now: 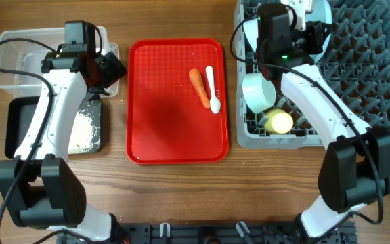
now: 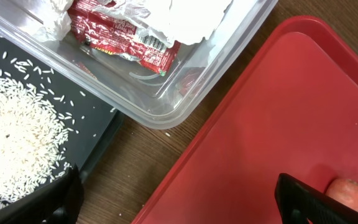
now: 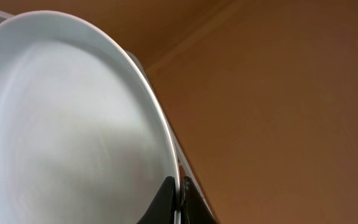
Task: Sort waste into correct bins and load items into the dishwasher rack
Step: 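Stand the white plate upright in the rack and release, then grasp the carrot on the red tray with the left gripper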
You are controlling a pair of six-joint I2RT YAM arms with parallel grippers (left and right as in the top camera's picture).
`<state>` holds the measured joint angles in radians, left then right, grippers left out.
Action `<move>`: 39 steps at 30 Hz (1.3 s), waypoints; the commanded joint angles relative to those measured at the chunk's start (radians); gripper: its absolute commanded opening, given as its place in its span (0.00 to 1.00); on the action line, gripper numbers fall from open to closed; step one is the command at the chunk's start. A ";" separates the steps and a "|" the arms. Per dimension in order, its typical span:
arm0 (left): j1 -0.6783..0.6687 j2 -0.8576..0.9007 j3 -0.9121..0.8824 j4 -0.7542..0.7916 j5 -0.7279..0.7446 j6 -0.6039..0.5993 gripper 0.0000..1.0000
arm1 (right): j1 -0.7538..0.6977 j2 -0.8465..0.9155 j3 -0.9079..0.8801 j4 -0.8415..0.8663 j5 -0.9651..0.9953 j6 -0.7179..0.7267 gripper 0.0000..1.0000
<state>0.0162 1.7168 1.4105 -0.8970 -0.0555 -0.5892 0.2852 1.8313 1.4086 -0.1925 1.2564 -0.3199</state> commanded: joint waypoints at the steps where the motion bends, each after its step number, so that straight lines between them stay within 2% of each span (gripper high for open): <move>1: 0.008 0.001 -0.003 -0.001 -0.013 -0.002 1.00 | 0.005 0.014 0.006 0.004 -0.090 -0.020 0.04; 3: 0.008 0.001 -0.003 -0.001 -0.013 -0.003 1.00 | 0.006 0.014 0.006 -0.005 -0.149 -0.021 0.04; 4: 0.008 0.001 -0.003 -0.001 -0.013 -0.003 1.00 | 0.006 0.014 0.006 -0.013 -0.182 -0.021 0.09; 5: 0.008 0.001 -0.003 -0.001 -0.013 -0.003 1.00 | 0.006 0.014 0.006 -0.023 -0.241 -0.021 0.34; 6: 0.008 0.001 -0.003 -0.001 -0.013 -0.002 1.00 | 0.006 0.014 0.006 -0.034 -0.280 -0.021 0.71; 7: 0.008 0.001 -0.003 -0.001 -0.013 -0.003 1.00 | 0.006 0.014 0.006 -0.044 -0.314 -0.021 0.88; 8: 0.008 0.001 -0.003 -0.001 -0.013 -0.003 1.00 | 0.006 0.014 0.006 -0.044 -0.316 -0.020 1.00; 13: 0.008 0.001 -0.003 -0.001 -0.013 -0.003 1.00 | 0.012 -0.032 0.006 -0.054 -0.315 0.005 1.00; 15: 0.007 0.001 -0.003 0.010 0.001 -0.003 1.00 | 0.015 -0.111 0.007 -0.079 -0.326 0.130 1.00; 18: 0.007 0.001 -0.003 0.015 0.116 -0.003 1.00 | 0.014 -0.312 0.007 -0.199 -0.608 0.227 1.00; 21: -0.006 0.001 -0.003 0.004 0.253 0.019 0.98 | 0.014 -0.502 0.007 -0.320 -0.906 0.245 1.00; 23: -0.066 0.001 -0.002 0.036 0.306 0.097 0.92 | 0.014 -0.592 0.007 -0.388 -0.984 0.245 1.00; 26: -0.275 0.016 -0.002 0.088 0.182 0.106 0.92 | 0.014 -0.718 0.007 -0.500 -1.023 0.249 1.00; 29: -0.443 0.063 -0.002 0.145 0.041 -0.005 0.94 | 0.014 -0.766 0.007 -0.587 -1.023 0.303 1.00; 31: -0.506 0.100 -0.002 0.195 0.013 -0.084 0.93 | 0.014 -0.771 0.007 -0.650 -1.029 0.323 1.00; 35: -0.541 0.180 -0.002 0.250 -0.018 -0.264 0.85 | 0.014 -0.759 0.007 -0.745 -1.094 0.324 1.00; 39: -0.545 0.278 -0.002 0.374 -0.016 -0.278 0.84 | 0.014 -0.747 0.007 -0.754 -1.189 0.323 0.98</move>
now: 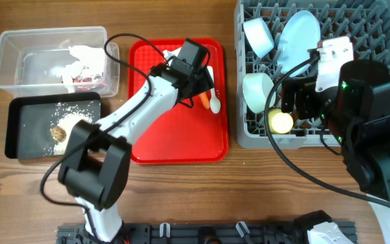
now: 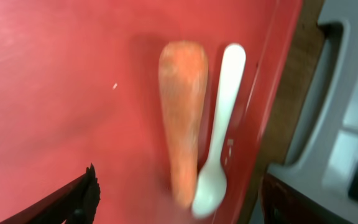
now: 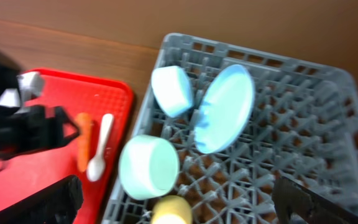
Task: Sort waste into correct bins and load items into the dishwasher rack
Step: 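Grasp the carrot on the red tray with the left gripper, then drop the carrot onto the black tray with the left gripper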
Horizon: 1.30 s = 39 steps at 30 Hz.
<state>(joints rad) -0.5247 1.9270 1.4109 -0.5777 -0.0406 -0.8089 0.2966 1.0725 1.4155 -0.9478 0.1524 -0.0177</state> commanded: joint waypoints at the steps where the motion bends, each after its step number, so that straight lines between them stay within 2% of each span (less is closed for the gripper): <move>1: -0.008 0.090 -0.003 0.083 -0.028 -0.042 0.84 | 0.003 0.018 0.000 0.001 -0.099 0.022 0.96; 5: -0.012 0.142 -0.003 0.111 -0.021 -0.006 0.84 | 0.003 0.031 0.000 -0.020 -0.106 0.026 0.94; 6: -0.012 0.149 -0.003 0.115 -0.022 -0.006 0.78 | 0.003 0.035 0.000 -0.024 -0.107 0.028 0.94; 8: -0.012 0.162 -0.003 0.116 -0.053 -0.006 0.65 | 0.003 0.035 0.000 -0.030 -0.114 0.049 0.93; 13: -0.012 0.219 -0.003 0.124 -0.082 -0.006 0.20 | 0.003 0.035 0.000 -0.041 -0.125 0.047 0.93; 19: 0.005 0.206 -0.002 0.075 -0.081 -0.006 0.14 | 0.003 0.035 0.000 -0.045 -0.125 0.047 0.92; 22: 0.058 0.114 0.029 -0.087 -0.081 -0.006 0.04 | 0.003 0.035 0.000 -0.044 -0.125 0.047 0.92; 24: 0.109 0.033 0.051 -0.202 -0.082 -0.006 0.04 | 0.003 0.035 0.000 -0.043 -0.126 0.047 0.92; 27: 0.216 -0.098 0.054 -0.307 -0.085 -0.006 0.04 | 0.003 0.035 0.000 -0.044 -0.126 0.047 0.93; 30: 0.412 -0.267 0.054 -0.410 -0.085 -0.006 0.04 | 0.003 0.035 0.000 -0.044 -0.125 0.047 0.93; 33: 0.583 -0.356 0.053 -0.480 -0.116 -0.007 0.04 | 0.003 0.035 0.000 -0.039 -0.125 0.047 0.93; 36: 0.742 -0.353 0.037 -0.529 -0.185 -0.022 0.04 | 0.003 0.035 0.000 -0.039 -0.125 0.047 0.93; 39: 0.908 -0.292 -0.090 -0.475 -0.189 -0.146 0.04 | 0.003 0.048 0.000 -0.036 -0.129 0.048 0.93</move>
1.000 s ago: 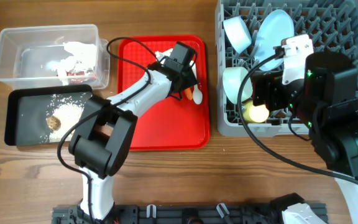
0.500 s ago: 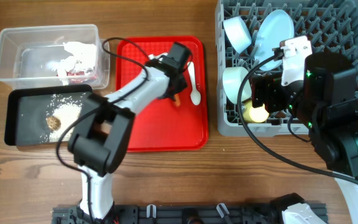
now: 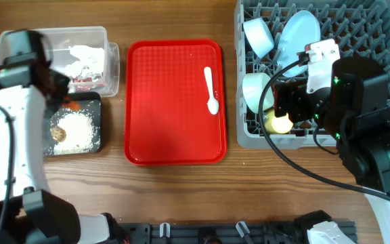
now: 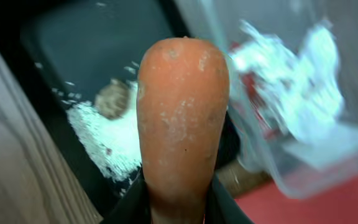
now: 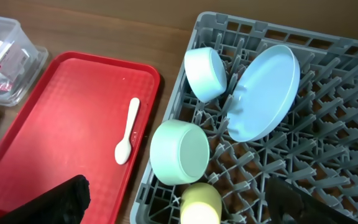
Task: Sort waste into correct bins and load items into the dishwasher rack
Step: 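Drop the carrot onto the black tray with the left gripper, then reach the right gripper to the white spoon and grasp it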
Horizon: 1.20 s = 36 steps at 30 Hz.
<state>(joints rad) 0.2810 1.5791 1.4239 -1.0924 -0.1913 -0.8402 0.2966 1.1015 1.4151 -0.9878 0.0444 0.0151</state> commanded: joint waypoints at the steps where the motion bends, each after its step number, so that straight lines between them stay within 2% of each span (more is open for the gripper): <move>1: 0.137 0.079 -0.151 0.084 -0.037 -0.143 0.06 | 0.003 0.030 0.000 0.002 -0.021 0.015 0.93; 3: 0.178 0.117 -0.219 0.153 -0.034 -0.168 0.14 | 0.003 0.051 0.000 -0.002 -0.029 0.016 0.93; 6: 0.200 0.187 -0.304 0.293 -0.034 -0.171 0.15 | 0.003 0.098 0.000 0.000 -0.123 0.019 0.93; 8: 0.200 0.205 -0.306 0.314 -0.034 -0.171 0.15 | 0.003 0.117 0.000 0.000 -0.148 0.018 0.93; 9: 0.200 0.209 -0.306 0.324 -0.034 -0.171 0.18 | 0.003 0.133 0.000 0.001 -0.157 0.019 0.92; 10: 0.200 0.209 -0.306 0.333 -0.034 -0.171 0.27 | 0.003 0.140 0.000 0.002 -0.159 0.021 0.92; 11: 0.200 0.209 -0.306 0.341 -0.034 -0.170 0.49 | 0.003 0.148 0.000 0.008 -0.166 0.022 0.92; 14: 0.200 0.207 -0.305 0.340 -0.034 -0.158 0.99 | 0.003 0.151 0.000 0.079 -0.303 0.023 0.91; 16: 0.200 0.189 -0.298 0.322 -0.034 -0.145 1.00 | 0.005 0.166 0.000 0.166 -0.411 0.071 0.88; 18: 0.199 0.158 -0.269 0.283 -0.034 -0.124 1.00 | 0.024 0.194 0.000 0.216 -0.417 0.094 0.87; 19: 0.199 0.137 -0.246 0.257 -0.034 -0.105 1.00 | 0.044 0.218 0.000 0.245 -0.416 0.100 0.83; 21: 0.199 0.073 -0.180 0.184 -0.015 -0.049 1.00 | 0.105 0.283 0.000 0.305 -0.348 0.139 0.79; 24: 0.170 -0.029 -0.122 0.144 0.137 0.121 1.00 | 0.214 0.415 0.000 0.391 -0.166 0.211 0.78; 27: 0.072 -0.114 -0.122 0.130 0.176 0.216 1.00 | 0.284 0.569 0.000 0.433 0.011 0.335 0.73; 31: -0.134 -0.132 -0.122 0.130 0.217 0.347 1.00 | 0.277 0.736 0.000 0.448 0.034 0.365 0.74; 34: -0.294 -0.132 -0.122 0.146 0.167 0.369 1.00 | 0.269 0.824 0.000 0.427 0.034 0.435 0.74; 36: -0.354 -0.132 -0.122 0.163 0.134 0.361 1.00 | 0.269 0.851 0.000 0.418 0.030 0.443 0.73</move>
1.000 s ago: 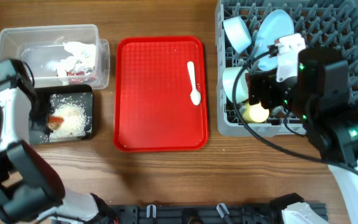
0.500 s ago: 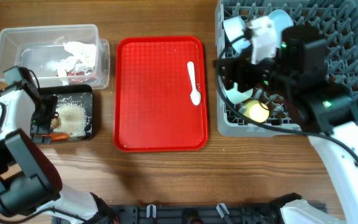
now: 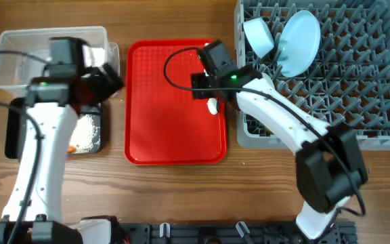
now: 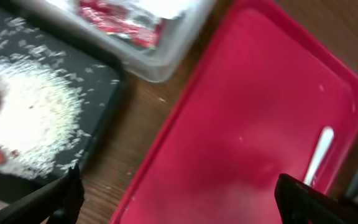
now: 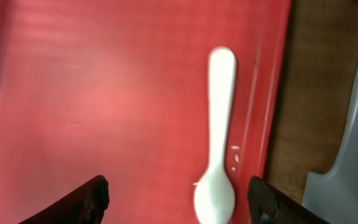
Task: Sort waste into correct bins and load items into the dishwasher rack
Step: 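Reach the right gripper to the white spoon and grasp it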
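Note:
A white spoon (image 5: 219,137) lies on the red tray (image 3: 161,122) near its right rim, also in the overhead view (image 3: 212,106) and left wrist view (image 4: 319,155). My right gripper (image 3: 206,83) hangs open just above the spoon, a finger on each side of its bowl end. My left gripper (image 3: 103,81) is open and empty over the corner between the clear bin (image 3: 19,54) and the black tray (image 3: 11,135). An orange end of the carrot shows in the black tray beside the rice (image 4: 30,118).
The grey dishwasher rack (image 3: 357,88) at the right holds a pale bowl (image 3: 259,34) and a light blue plate (image 3: 298,34). The clear bin holds a red wrapper (image 4: 120,28) and white paper. My right arm crosses the rack's left edge.
My left gripper was shut on the carrot over the black tray; now it is open and further right, with the carrot in that tray. My right gripper went from above the rack to just over the spoon.
Carrot and spoon lay on the red tray while my right gripper held the plate at the rack. Then the plate stood in the rack and my left gripper was open over the carrot. Then it held the carrot over the black tray, where the carrot now lies.

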You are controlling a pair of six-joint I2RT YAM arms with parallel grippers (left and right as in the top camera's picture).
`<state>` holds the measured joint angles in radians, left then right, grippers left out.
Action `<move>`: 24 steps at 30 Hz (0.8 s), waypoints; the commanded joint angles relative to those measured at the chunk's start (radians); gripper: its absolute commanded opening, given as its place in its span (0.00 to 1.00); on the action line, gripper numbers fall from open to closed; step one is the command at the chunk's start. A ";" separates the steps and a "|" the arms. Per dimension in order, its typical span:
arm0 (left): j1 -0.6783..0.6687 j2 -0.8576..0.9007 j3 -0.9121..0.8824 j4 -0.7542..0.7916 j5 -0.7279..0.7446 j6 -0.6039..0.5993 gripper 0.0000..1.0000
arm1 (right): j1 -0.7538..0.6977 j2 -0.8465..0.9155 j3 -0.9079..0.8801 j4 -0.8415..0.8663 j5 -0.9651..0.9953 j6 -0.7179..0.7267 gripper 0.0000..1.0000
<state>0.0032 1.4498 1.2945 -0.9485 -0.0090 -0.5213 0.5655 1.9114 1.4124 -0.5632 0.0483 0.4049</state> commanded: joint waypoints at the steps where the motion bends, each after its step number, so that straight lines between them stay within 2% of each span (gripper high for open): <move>1: -0.095 -0.002 0.007 0.027 -0.048 0.032 1.00 | 0.000 0.053 0.003 -0.015 0.026 0.072 0.71; 5: -0.107 0.007 0.007 0.034 -0.049 -0.059 1.00 | 0.000 0.117 0.003 -0.066 -0.016 0.122 0.69; 14: -0.108 0.048 0.005 0.056 -0.009 -0.071 1.00 | -0.014 0.174 0.003 -0.084 -0.049 0.179 0.62; 16: -0.108 0.050 0.005 0.054 -0.006 -0.071 1.00 | -0.015 0.178 0.003 -0.084 -0.050 0.182 0.57; 18: -0.108 0.050 0.005 0.051 0.013 -0.070 1.00 | -0.015 0.178 0.003 -0.084 -0.051 0.182 0.47; 24: -0.108 0.050 0.005 0.050 0.019 -0.070 1.00 | -0.015 0.219 0.003 -0.073 -0.160 0.202 0.31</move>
<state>-0.1028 1.4944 1.2942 -0.8970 -0.0010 -0.5819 0.5526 2.0766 1.4151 -0.6395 -0.0391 0.5903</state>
